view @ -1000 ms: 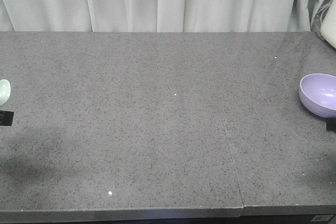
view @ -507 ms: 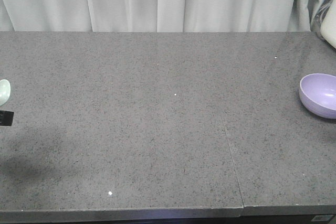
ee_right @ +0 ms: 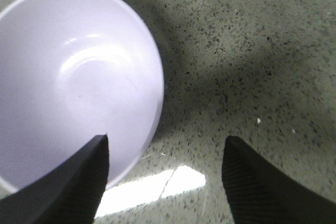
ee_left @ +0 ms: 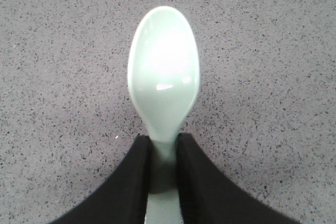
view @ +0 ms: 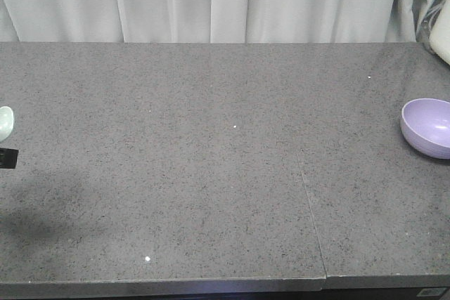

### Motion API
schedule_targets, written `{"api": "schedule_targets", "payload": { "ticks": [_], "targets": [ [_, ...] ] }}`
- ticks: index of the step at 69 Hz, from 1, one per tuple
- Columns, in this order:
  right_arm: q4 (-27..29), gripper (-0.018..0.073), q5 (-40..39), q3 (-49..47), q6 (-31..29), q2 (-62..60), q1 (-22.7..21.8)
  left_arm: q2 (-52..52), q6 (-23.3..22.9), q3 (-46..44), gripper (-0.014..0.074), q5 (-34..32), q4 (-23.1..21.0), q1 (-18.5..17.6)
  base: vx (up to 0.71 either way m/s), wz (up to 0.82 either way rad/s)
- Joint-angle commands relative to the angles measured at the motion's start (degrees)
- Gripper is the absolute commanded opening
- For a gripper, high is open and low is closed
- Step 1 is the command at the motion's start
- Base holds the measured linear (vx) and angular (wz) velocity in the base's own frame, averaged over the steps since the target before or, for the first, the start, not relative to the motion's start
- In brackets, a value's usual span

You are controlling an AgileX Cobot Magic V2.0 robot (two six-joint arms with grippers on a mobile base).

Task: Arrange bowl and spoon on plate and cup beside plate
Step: 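Lower the right gripper onto the lavender bowl rim and close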

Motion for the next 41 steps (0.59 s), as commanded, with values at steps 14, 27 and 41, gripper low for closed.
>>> {"api": "schedule_targets", "payload": {
  "ticks": [14, 27, 41],
  "targets": [
    [1.98, 0.0388, -0.44, -7.26, -3.71, 4.67, 1.07, -1.18, 0.02, -1.44, 0.0055, -3.01, -0.87, 0.06, 0.00, 0.00],
    [2.52, 0.0330, -1.35, -8.79, -3.87, 7.04, 2.82, -1.18, 0.02, -1.44, 0.0055, -2.96, -0.87, 0.06, 0.00, 0.00],
    [2.63, 0.0164, -2.25, -8.79, -3.87, 7.26, 3.18, -1.18, 0.02, -1.44, 0.0055, -2.96, -0.87, 0.06, 0.00, 0.00]
  ]
}}
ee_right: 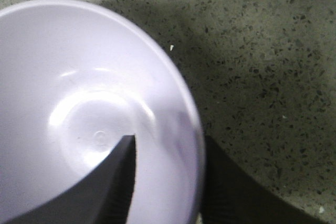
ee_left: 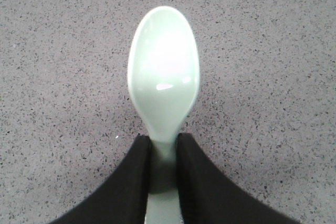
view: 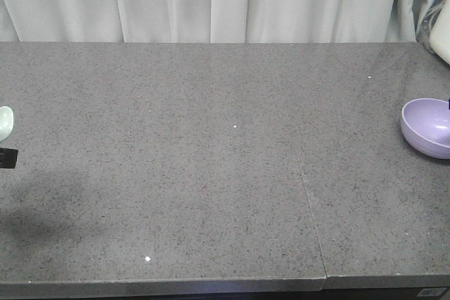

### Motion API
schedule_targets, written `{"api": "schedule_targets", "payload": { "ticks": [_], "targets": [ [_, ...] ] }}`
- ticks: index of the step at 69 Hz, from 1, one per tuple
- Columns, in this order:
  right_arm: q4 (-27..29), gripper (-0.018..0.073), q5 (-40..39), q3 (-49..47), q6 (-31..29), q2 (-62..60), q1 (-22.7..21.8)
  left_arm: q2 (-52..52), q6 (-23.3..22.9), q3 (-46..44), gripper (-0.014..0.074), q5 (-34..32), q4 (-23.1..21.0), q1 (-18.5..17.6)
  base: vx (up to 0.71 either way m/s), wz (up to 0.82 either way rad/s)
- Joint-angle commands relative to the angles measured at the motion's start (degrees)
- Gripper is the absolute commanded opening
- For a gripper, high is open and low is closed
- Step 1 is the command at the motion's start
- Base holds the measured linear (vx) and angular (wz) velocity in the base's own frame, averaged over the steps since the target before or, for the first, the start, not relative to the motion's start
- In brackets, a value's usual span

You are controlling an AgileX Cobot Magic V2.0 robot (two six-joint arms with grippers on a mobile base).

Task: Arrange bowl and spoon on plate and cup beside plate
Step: 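Lower the right gripper onto the lavender bowl rim and close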

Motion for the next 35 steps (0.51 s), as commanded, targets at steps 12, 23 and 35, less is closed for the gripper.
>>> {"api": "schedule_targets", "payload": {
  "ticks": [12, 23, 35],
  "targets": [
    [1.07, 0.0029, -1.83, -1.89, -0.42, -3.06, -0.10, -1.18, 0.02, -1.44, 0.0055, -2.96, -0.81, 0.06, 0.00, 0.00],
    [1.07, -0.0009, -1.93, -1.89, -0.42, -3.06, -0.10, -1.18, 0.02, -1.44, 0.0055, -2.96, -0.81, 0.06, 0.00, 0.00],
    [1.12, -0.0006, -2.42, -1.89, -0.12, -3.31, -0.10, -1.18, 0.02, -1.44, 0.0055, -2.96, -0.81, 0.06, 0.00, 0.00]
  ]
}}
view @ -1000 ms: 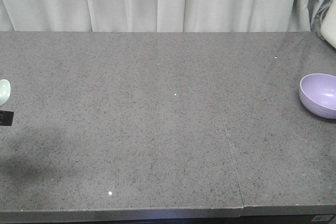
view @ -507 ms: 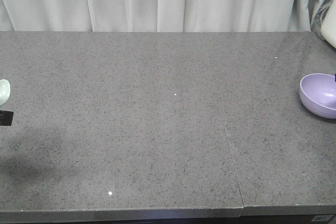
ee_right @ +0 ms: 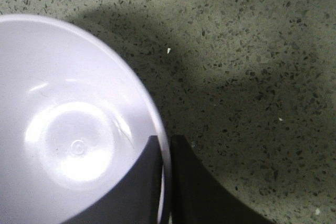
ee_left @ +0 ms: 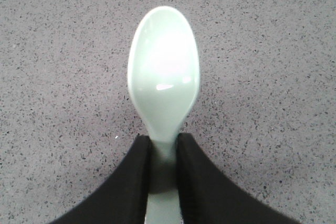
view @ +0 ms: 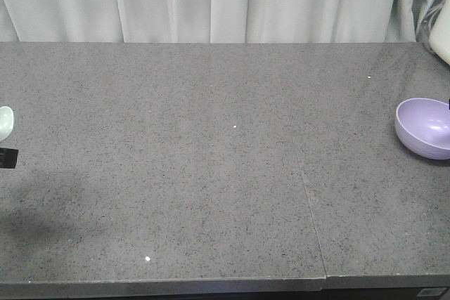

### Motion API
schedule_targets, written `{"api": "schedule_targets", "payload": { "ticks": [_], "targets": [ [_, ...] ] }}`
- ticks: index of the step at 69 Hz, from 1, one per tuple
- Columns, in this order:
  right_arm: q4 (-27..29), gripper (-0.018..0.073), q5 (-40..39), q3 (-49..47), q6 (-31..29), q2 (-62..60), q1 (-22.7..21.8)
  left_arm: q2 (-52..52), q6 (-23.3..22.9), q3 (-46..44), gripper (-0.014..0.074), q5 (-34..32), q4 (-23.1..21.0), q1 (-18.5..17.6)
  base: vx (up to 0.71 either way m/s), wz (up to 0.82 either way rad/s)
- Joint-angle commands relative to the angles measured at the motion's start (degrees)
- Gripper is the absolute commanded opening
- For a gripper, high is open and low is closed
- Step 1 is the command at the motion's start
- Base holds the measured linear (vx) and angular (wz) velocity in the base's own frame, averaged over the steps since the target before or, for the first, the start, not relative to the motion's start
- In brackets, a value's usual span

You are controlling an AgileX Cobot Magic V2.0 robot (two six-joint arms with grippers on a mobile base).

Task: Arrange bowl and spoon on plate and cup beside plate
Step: 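Lower the right gripper onto the lavender bowl rim and close, then lift the lavender bowl by its rim with the right gripper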

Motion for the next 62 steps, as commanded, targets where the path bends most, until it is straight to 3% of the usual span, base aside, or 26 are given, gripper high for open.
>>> {"api": "schedule_targets", "payload": {
  "ticks": [1, 29, 62],
  "targets": [
    [1.14, -0.0006, -1.95, -1.89, -0.07, -3.37, -0.10, -1.18, 0.02, -1.44, 0.0055, -2.96, -0.76, 0.06, 0.00, 0.00],
    [6.46, -0.0003, 0.32, -1.89, -1.77, -9.91, 0.90, -1.18, 0.02, -1.44, 0.0055, -2.96, -0.76, 0.06, 0.00, 0.00],
    [6.09, -0.0002, 2.34, 1.48, -0.96, -19.70, 15.33, -1.18, 0.02, -1.44, 0.0055, -2.96, -0.76, 0.06, 0.00, 0.00]
  ]
}}
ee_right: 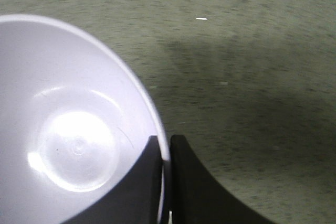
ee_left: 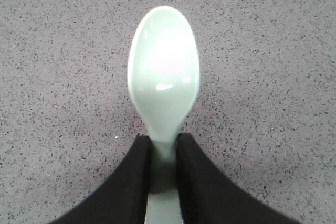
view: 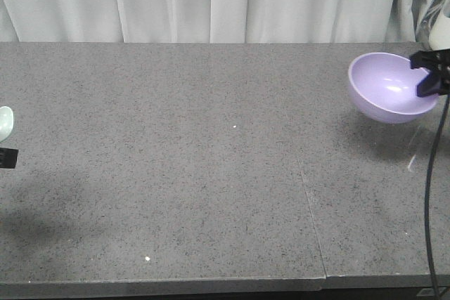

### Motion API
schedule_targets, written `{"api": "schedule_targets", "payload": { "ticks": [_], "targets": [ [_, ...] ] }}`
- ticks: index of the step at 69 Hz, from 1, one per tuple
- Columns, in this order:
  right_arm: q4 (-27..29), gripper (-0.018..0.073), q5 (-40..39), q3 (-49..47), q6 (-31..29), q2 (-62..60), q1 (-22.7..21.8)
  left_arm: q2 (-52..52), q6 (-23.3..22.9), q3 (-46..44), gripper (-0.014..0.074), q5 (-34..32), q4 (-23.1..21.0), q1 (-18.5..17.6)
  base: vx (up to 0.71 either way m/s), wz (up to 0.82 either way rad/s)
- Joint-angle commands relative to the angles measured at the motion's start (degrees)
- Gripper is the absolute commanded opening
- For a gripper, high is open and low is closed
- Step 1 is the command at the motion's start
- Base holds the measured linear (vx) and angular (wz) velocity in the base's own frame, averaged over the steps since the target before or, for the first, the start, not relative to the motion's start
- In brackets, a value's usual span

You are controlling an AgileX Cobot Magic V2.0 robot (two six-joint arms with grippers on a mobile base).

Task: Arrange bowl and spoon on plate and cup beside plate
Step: 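Lift the lavender bowl by its rim with the right gripper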

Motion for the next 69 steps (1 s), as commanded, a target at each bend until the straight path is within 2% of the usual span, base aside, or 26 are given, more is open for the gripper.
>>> {"api": "schedule_targets", "payload": {
  "ticks": [1, 20, 44, 53, 69],
  "targets": [
    [1.81, -0.0002, -2.32, 1.23, 0.10, -6.75, 3.14, -1.18, 0.02, -1.44, 0.0055, -2.96, -0.76, 0.06, 0.00, 0.00],
    [1.62, -0.0002, -8.17, 17.39, 1.02, -19.43, 12.29, -1.18, 0.02, -1.44, 0.0055, -2.96, -0.76, 0.06, 0.00, 0.00],
    [-0.28, -0.0002, -10.27, 29.69, 4.87, -29.39, 21.39, -1.18, 0.02, -1.44, 0.0055, -2.96, -0.76, 0.06, 0.00, 0.00],
    [-0.71, -0.0002, -11.42, 34.52, 6.16, -33.08, 23.25, -1.18, 0.02, -1.44, 0.0055, -2.96, -0.76, 0.06, 0.00, 0.00],
    [-0.65, -0.0002, -12.60, 39.49, 6.11, -38.36, 23.11, -1.18, 0.02, -1.44, 0.0055, -3.02, -0.76, 0.06, 0.00, 0.00]
  ]
}}
